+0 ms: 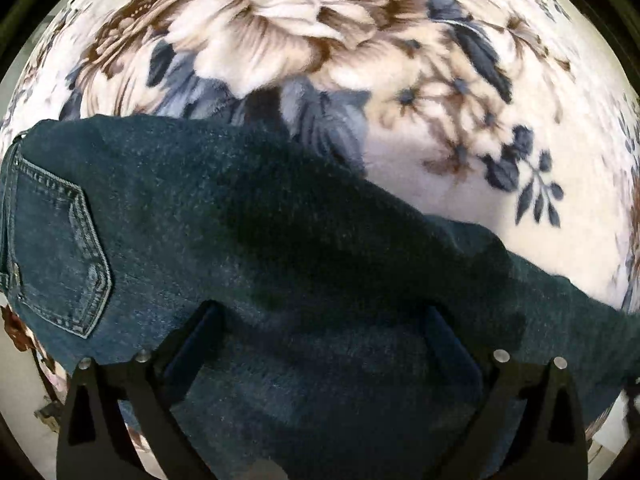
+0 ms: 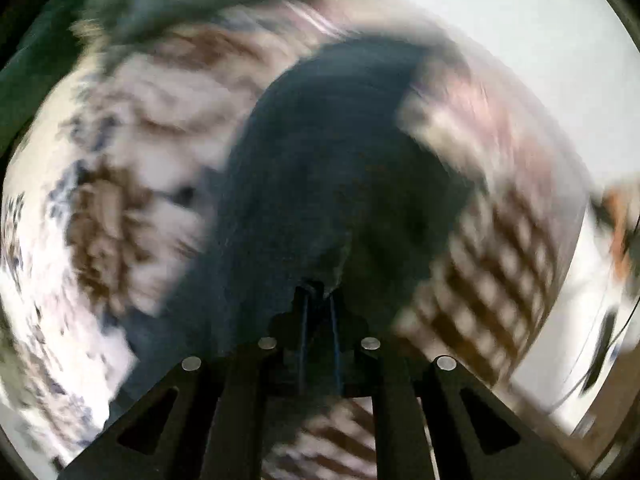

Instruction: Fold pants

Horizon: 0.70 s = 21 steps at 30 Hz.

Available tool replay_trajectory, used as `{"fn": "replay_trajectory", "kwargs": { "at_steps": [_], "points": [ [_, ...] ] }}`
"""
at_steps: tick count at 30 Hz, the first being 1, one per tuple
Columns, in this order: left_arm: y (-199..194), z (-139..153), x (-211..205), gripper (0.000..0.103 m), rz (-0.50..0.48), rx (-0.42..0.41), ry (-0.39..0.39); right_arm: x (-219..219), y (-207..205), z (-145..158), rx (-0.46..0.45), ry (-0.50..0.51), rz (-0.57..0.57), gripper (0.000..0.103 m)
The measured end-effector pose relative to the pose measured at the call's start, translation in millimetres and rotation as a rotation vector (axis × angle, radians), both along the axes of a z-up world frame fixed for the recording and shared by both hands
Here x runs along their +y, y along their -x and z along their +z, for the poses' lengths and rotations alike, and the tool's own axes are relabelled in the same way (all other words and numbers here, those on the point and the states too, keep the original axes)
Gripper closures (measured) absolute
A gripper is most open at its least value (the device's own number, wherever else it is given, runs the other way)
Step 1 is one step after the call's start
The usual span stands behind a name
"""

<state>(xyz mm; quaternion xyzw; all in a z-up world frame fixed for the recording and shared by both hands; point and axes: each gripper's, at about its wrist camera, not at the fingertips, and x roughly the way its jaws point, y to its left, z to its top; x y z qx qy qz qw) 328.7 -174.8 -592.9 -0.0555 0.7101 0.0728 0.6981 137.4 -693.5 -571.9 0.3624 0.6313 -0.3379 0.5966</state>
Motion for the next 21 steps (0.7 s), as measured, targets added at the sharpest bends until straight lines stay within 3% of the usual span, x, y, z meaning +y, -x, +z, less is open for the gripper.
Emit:
{"fn": "replay_trajectory", "kwargs": {
  "at_steps": [2, 4, 6, 9, 11, 12, 13, 17, 19, 21],
  "points": [
    [5, -3, 6, 0.0, 0.011, -0.024, -0.009, -15, 25, -12, -0.019, -0.069, -0.09, 0.087],
    [9, -5, 6, 0.0, 0.024, -0.066, -0.023, -26, 39, -10, -0.094, -0.097, -0.149, 0.085],
    [12, -8, -2, 0.0, 0.034, -0.096, -0.03, -34, 47, -3, -0.155, -0.094, -0.194, 0.07],
    [20, -6, -5, 0.0, 0.023, -0.083, -0.028, -45, 55, 0, -0.223, -0.097, -0.239, 0.067],
    [18, -4, -4, 0.0, 0.011, -0.045, -0.021, -43, 50, -4, -0.198, -0.1, -0.228, 0.07],
    [15, -3, -5, 0.0, 0.005, -0.036, -0.022, -42, 45, -9, -0.163, -0.08, -0.204, 0.091],
    [13, -1, -4, 0.0, -0.001, -0.029, -0.025, -37, 37, -9, -0.126, -0.052, -0.165, 0.098],
    [21, 19, -3, 0.0, -0.035, -0.021, -0.076, -18, 23, 2, -0.021, 0.071, -0.023, 0.1],
    [32, 28, 0, 0.0, -0.047, -0.016, -0.09, -23, 36, -11, 0.07, 0.061, -0.044, 0.1],
    [44, 37, 0, 0.0, -0.041, -0.004, -0.097, -29, 50, -20, 0.053, -0.044, -0.11, 0.098]
  ]
}}
